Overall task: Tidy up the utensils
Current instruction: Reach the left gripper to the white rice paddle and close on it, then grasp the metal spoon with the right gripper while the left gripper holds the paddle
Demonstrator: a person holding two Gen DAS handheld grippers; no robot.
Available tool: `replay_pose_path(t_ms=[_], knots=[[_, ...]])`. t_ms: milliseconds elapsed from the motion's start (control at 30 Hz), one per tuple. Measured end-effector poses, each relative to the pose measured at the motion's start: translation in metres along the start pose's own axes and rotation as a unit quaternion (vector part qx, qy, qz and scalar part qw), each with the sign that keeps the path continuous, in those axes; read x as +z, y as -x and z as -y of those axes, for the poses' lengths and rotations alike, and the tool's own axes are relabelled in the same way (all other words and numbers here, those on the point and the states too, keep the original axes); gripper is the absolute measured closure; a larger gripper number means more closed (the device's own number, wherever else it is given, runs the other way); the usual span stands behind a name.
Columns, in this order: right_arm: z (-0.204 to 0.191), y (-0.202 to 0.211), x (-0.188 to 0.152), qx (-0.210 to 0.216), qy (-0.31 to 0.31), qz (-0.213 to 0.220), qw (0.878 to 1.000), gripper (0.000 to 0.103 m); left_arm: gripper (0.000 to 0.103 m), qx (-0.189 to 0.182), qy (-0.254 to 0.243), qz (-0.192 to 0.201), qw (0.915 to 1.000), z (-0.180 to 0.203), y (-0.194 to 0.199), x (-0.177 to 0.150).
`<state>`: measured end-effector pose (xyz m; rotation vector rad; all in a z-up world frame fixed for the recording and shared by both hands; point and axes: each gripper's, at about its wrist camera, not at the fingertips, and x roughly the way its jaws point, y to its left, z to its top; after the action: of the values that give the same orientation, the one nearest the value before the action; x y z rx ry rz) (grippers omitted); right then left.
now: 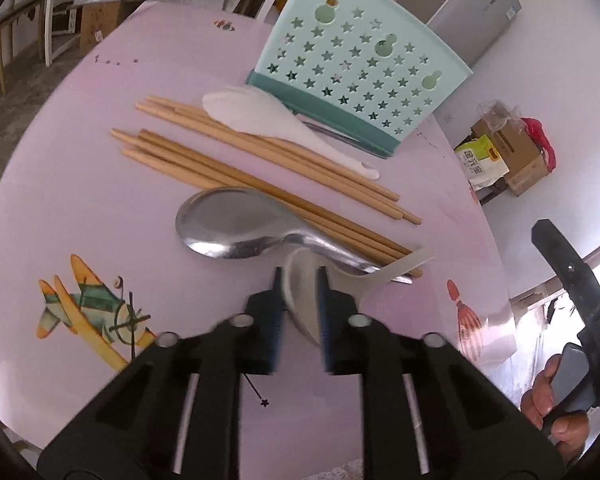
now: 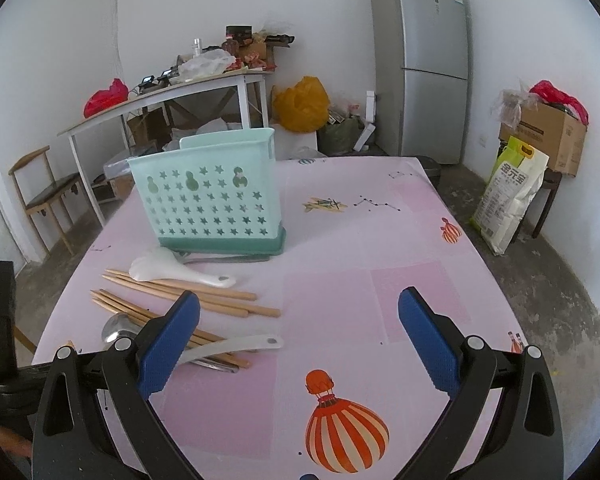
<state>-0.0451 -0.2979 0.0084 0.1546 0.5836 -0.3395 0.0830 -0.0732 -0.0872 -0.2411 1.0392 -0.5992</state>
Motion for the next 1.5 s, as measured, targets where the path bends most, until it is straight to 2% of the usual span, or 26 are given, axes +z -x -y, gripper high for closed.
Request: replay_pose_path(t_ms=[133,267,400,433,500,600,633,700,767,867,1033,1133,1200,1267,1333,1367,1400,1500], knots=[[-0.006,0.003,0.005,0.004,0.014,0.005,1.0,0.006,0.096,-0.016,0.014,-0.012,0.9997,-0.005,0.001,-0.001],[-0.017,0.009,0.014,0.022,0.046,0.016,0.999,0.006,0.096,-0.015,0.011,-0.03,0.9994,-0.015,0.018,-0.005],[-0.043,0.006,0.022,0.081,0.115,0.011,0.99,0.007,0.096,-0.002,0.018,-0.045,0.9988,-0.037,0.041,-0.011],[-0.049,0.003,0.022,0.092,0.13,0.007,0.987,0.009,0.096,0.003,0.022,-0.045,0.9987,-0.044,0.048,-0.013],[-0.065,-0.006,0.019,0.107,0.167,-0.007,0.98,0.021,0.096,0.012,0.026,-0.04,0.9988,-0.056,0.061,-0.016],[-0.094,-0.025,0.007,0.135,0.233,-0.05,0.962,0.035,0.096,0.033,0.027,-0.035,0.9985,-0.074,0.082,-0.024],[-0.101,-0.029,0.003,0.14,0.251,-0.058,0.956,0.037,0.096,0.038,0.027,-0.036,0.9983,-0.079,0.087,-0.025],[-0.12,-0.035,-0.008,0.15,0.295,-0.073,0.941,0.048,0.096,0.042,0.026,-0.034,0.9982,-0.086,0.096,-0.031],[-0.138,-0.041,-0.021,0.161,0.349,-0.086,0.919,0.054,0.096,0.043,0.024,-0.035,0.9982,-0.091,0.101,-0.034],[-0.158,-0.048,-0.039,0.156,0.424,-0.095,0.887,0.063,0.096,0.044,0.015,-0.037,0.9982,-0.093,0.107,-0.04],[-0.18,-0.054,-0.062,0.135,0.519,-0.094,0.839,0.067,0.096,0.039,0.012,-0.037,0.9985,-0.097,0.11,-0.043],[-0.191,-0.051,-0.066,0.123,0.554,-0.075,0.82,0.068,0.096,0.036,0.011,-0.038,0.9986,-0.102,0.113,-0.046],[-0.198,-0.052,-0.069,0.116,0.57,-0.071,0.81,0.076,0.096,0.034,0.012,-0.038,0.9986,-0.103,0.113,-0.046],[-0.204,-0.052,-0.073,0.104,0.582,-0.061,0.804,0.082,0.096,0.032,0.013,-0.037,0.9987,-0.105,0.113,-0.046],[-0.205,-0.049,-0.073,0.101,0.584,-0.055,0.804,0.089,0.096,0.032,0.016,-0.037,0.9987,-0.106,0.113,-0.046],[-0.203,-0.047,-0.073,0.105,0.578,-0.055,0.808,0.096,0.096,0.031,0.018,-0.037,0.9987,-0.106,0.113,-0.045],[-0.202,-0.044,-0.07,0.109,0.566,-0.056,0.815,0.099,0.096,0.031,0.018,-0.036,0.9987,-0.106,0.113,-0.045],[-0.197,-0.047,-0.06,0.112,0.54,-0.055,0.832,0.1,0.096,0.031,0.018,-0.033,0.9988,-0.107,0.115,-0.044]])
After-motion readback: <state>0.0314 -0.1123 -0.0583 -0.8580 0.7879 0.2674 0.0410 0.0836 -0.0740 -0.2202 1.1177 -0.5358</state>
